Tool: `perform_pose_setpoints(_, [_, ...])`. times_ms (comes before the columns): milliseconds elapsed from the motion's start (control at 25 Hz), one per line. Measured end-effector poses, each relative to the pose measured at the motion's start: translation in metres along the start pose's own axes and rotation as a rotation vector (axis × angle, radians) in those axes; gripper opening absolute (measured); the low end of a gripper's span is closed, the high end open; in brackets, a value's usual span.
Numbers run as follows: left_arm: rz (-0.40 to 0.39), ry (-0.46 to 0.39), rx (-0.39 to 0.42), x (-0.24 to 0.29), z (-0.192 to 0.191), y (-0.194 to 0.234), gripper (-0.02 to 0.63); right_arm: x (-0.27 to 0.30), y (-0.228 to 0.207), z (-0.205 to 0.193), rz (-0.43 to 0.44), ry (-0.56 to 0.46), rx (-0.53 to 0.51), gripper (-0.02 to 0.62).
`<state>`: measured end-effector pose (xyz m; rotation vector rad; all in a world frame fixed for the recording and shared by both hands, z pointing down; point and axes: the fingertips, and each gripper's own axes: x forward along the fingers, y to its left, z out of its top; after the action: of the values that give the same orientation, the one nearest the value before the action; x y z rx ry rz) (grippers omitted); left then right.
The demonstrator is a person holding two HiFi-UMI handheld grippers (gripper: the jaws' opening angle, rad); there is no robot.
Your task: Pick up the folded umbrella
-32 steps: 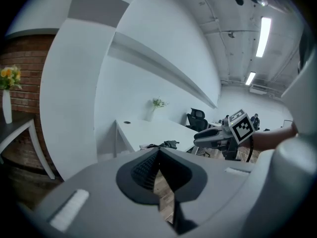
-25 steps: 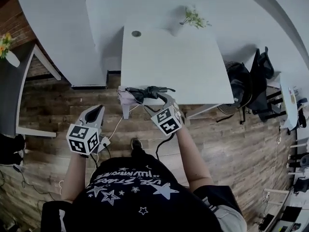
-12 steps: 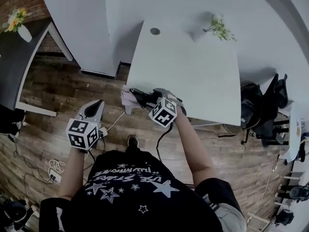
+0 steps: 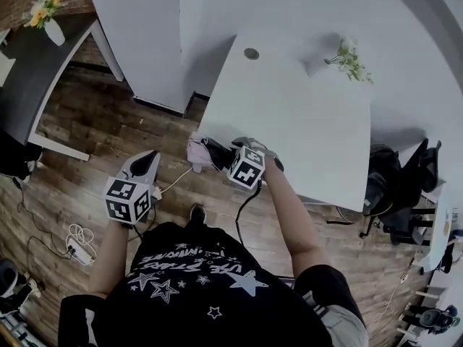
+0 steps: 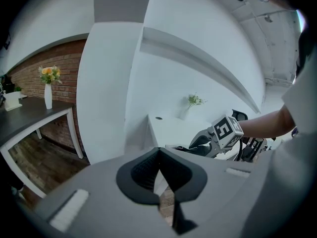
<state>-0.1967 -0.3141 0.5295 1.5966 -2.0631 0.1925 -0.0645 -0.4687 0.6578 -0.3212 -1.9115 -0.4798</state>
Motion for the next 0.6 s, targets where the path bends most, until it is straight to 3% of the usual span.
perform_pose_setpoints(160, [0.010,0.004,-0.006,0.003,0.000,0.001,0.000,0.007,0.003,-0.001,0.071,0.017,-0.005,0.304])
perform_pose_setpoints(320, [0.019,0.000,-0.015,0.005,0.001,0.003,0.000,0.008,0.009,0.001,0.155,-0.004,-0.012,0.260])
perform_pose_setpoints(600, [-0.003,0.006,-0.004,0.012,0.000,-0.003,0.000,0.007,0.012,0.001,0.156,0.017,0.040,0.233])
